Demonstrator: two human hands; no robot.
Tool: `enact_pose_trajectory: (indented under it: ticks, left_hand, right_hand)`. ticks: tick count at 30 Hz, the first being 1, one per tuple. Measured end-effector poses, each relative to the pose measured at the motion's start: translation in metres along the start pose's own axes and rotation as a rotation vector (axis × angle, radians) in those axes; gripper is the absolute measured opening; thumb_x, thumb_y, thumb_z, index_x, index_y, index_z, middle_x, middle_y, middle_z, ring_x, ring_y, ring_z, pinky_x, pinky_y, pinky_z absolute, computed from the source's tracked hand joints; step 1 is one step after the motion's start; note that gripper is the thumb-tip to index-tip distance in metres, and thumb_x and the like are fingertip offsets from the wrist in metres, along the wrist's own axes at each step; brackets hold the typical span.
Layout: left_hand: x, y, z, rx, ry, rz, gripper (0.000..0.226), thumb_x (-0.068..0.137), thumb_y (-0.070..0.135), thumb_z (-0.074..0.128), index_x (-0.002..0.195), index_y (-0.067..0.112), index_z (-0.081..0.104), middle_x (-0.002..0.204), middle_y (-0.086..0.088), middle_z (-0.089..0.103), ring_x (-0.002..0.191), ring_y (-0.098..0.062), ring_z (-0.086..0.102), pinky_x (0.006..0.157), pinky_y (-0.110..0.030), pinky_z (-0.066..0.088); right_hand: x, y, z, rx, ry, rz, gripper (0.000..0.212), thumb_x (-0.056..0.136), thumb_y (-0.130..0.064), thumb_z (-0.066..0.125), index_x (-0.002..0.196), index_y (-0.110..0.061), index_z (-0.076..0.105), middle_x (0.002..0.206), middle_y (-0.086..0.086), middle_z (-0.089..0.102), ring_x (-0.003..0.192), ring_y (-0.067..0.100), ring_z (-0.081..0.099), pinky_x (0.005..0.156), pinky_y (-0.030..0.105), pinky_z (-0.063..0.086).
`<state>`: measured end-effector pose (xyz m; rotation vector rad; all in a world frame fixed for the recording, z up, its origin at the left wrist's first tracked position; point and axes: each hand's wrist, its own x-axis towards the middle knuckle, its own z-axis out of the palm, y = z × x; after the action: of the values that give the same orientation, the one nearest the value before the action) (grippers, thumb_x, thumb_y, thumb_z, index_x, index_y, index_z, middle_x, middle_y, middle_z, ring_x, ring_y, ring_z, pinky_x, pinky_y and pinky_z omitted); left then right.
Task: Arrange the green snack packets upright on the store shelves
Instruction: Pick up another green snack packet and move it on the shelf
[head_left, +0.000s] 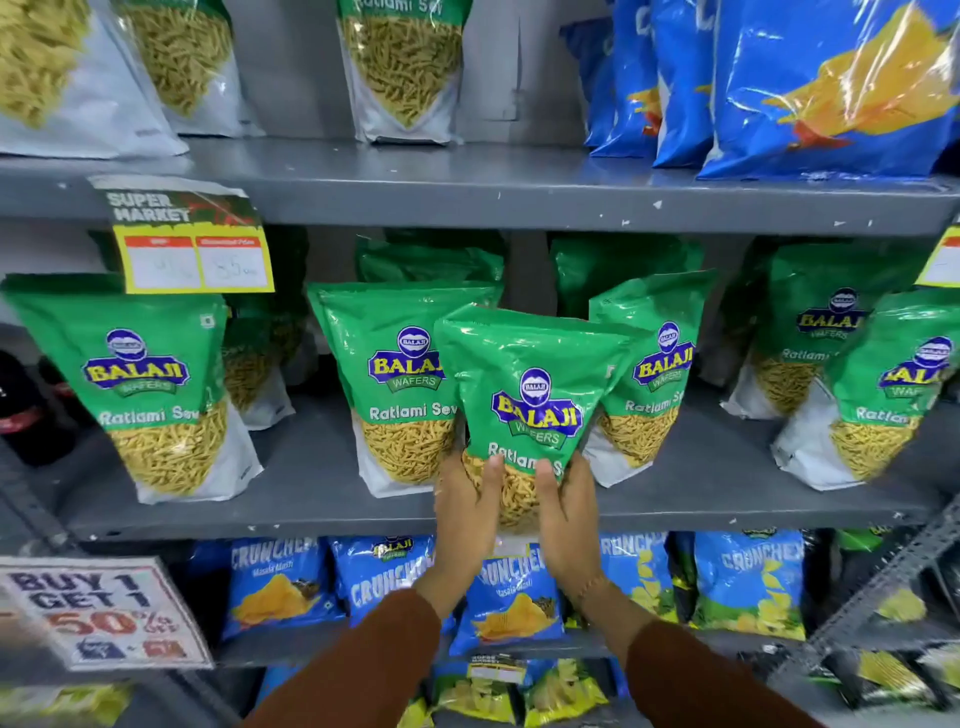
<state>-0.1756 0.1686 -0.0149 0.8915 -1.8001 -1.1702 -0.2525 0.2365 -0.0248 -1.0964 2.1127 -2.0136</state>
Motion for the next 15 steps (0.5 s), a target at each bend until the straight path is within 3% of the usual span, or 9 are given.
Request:
enact_pose_trajectory:
  ticks: [2,4,6,9,10,12,15]
  left_hand:
    - [-0.017,0.009,0.001,0.036,0.075,0.014,0.066,0.081,0.074,0.029,0.114,0.017,0.039,0.116,-0.006,0.047,0.110,-0.021,0.042,0.106,-0.042,0.028]
    - [-0.024,0.027,-0.005,0.030,0.158,0.089,0.061,0.080,0.072,0.025,0.111,0.020,0.034,0.110,-0.001,0.038,0.106,-0.013,0.032,0.099,-0.035,0.024]
    - [-0.022,0.058,-0.018,-0.012,0.254,0.208,0.064,0.081,0.073,0.025,0.110,0.018,0.038,0.104,0.000,0.039,0.102,-0.018,0.038,0.100,-0.045,0.033]
    - [-0.008,0.119,-0.045,-0.057,0.393,0.347,0.068,0.083,0.071,0.027,0.104,0.009,0.044,0.098,-0.006,0.047,0.099,-0.030,0.048,0.092,-0.054,0.040]
    - [-0.005,0.144,-0.055,-0.072,0.419,0.380,0.064,0.082,0.069,0.028,0.101,0.010,0.044,0.099,-0.007,0.048,0.101,-0.031,0.050,0.092,-0.055,0.040]
    - [0.006,0.189,-0.075,-0.086,0.473,0.464,0.048,0.082,0.065,0.031,0.094,0.020,0.040,0.099,-0.008,0.051,0.102,-0.031,0.052,0.092,-0.056,0.040]
    - [0.033,0.241,-0.098,-0.094,0.496,0.496,0.047,0.078,0.068,0.030,0.089,0.023,0.038,0.103,-0.006,0.053,0.105,-0.028,0.051,0.095,-0.052,0.040]
  right_hand:
    - [-0.013,-0.011,-0.004,-0.004,0.033,-0.036,0.034,0.087,-0.069,0.031,0.114,-0.051,0.045,0.116,-0.006,0.058,0.112,0.018,0.051,0.099,0.050,0.041]
    - [-0.017,-0.030,-0.006,-0.014,0.081,-0.100,0.042,0.088,-0.070,0.025,0.115,-0.045,0.045,0.112,-0.013,0.055,0.111,0.005,0.046,0.101,0.036,0.038]
    - [-0.010,-0.060,-0.008,0.002,0.143,-0.201,0.048,0.089,-0.071,0.024,0.112,-0.037,0.049,0.106,-0.022,0.048,0.108,-0.008,0.041,0.097,0.019,0.033]
    - [0.018,-0.125,-0.012,0.019,0.260,-0.387,0.076,0.090,-0.069,0.026,0.100,0.000,0.056,0.094,-0.004,0.046,0.090,0.017,0.047,0.085,0.031,0.039]
    - [0.029,-0.149,-0.013,0.020,0.292,-0.448,0.079,0.090,-0.069,0.026,0.099,0.004,0.057,0.091,0.001,0.047,0.086,0.019,0.045,0.080,0.032,0.039]
    - [0.053,-0.194,-0.015,0.043,0.321,-0.525,0.080,0.088,-0.070,0.025,0.105,0.000,0.060,0.091,0.007,0.054,0.086,0.019,0.048,0.078,0.028,0.038]
    - [0.087,-0.249,-0.017,0.051,0.354,-0.593,0.078,0.085,-0.072,0.029,0.113,-0.007,0.061,0.097,0.013,0.061,0.095,0.022,0.053,0.080,0.025,0.036]
